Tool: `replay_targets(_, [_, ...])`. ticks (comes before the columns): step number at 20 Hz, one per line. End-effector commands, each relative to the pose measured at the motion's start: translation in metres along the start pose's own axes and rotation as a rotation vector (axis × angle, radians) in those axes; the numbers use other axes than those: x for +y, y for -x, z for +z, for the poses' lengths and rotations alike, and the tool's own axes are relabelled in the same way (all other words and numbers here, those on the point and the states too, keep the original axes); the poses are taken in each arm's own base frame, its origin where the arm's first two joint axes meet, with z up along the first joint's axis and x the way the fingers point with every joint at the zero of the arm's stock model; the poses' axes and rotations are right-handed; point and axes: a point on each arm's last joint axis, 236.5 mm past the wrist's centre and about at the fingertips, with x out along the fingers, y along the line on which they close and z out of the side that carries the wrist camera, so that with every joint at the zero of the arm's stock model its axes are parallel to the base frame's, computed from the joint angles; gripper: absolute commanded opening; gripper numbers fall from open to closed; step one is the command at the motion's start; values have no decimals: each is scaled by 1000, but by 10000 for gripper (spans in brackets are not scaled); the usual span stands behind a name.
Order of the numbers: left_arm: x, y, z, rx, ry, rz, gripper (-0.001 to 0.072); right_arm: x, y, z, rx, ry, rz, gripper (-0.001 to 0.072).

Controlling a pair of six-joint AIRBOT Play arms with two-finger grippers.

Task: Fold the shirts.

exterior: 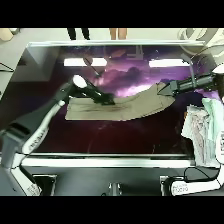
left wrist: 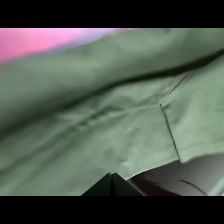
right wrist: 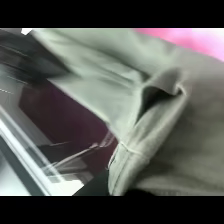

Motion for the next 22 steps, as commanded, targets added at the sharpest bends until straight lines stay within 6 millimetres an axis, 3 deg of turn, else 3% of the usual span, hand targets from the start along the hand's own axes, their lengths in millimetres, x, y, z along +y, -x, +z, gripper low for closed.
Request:
replay_targets(1, [-41, -77, -30, 53, 102, -130, 23, 52, 29, -2, -28, 73, -3, 17])
replay_targets(3, [-62, -101, -34, 36, 157, -192, 23, 78, 43, -3, -56, 112, -2, 17])
replay_targets(7, [-84, -127, -34, -3, 263, -270, 23, 102, 55, -11, -58, 143, -12, 17])
replay_targets(9, [-82, -125, -27, -23, 266, -276, 21, 101, 55, -12, -55, 139, -14, 17])
replay_targets(11, [-69, -101, -12, -55, 193, -232, 20, 99, 50, -5, -69, 136, -26, 16])
replay_targets(12, [-57, -80, 0, -84, 138, -170, 20, 101, 40, -3, -58, 147, -22, 16])
replay_targets(14, [-29, -10, 32, -168, 32, -36, 19, 106, 7, 4, -26, 171, 4, 16])
replay_targets(17, [3, 138, 72, -348, -69, 132, 21, 111, -71, 19, 15, 185, 49, 16])
replay_targets(20, [-4, 291, 83, -601, -91, 192, 21, 106, -167, 16, 77, 158, 86, 16])
replay_targets(22, [-25, 371, 72, -756, -134, 222, 21, 109, -226, -4, 145, 134, 147, 16])
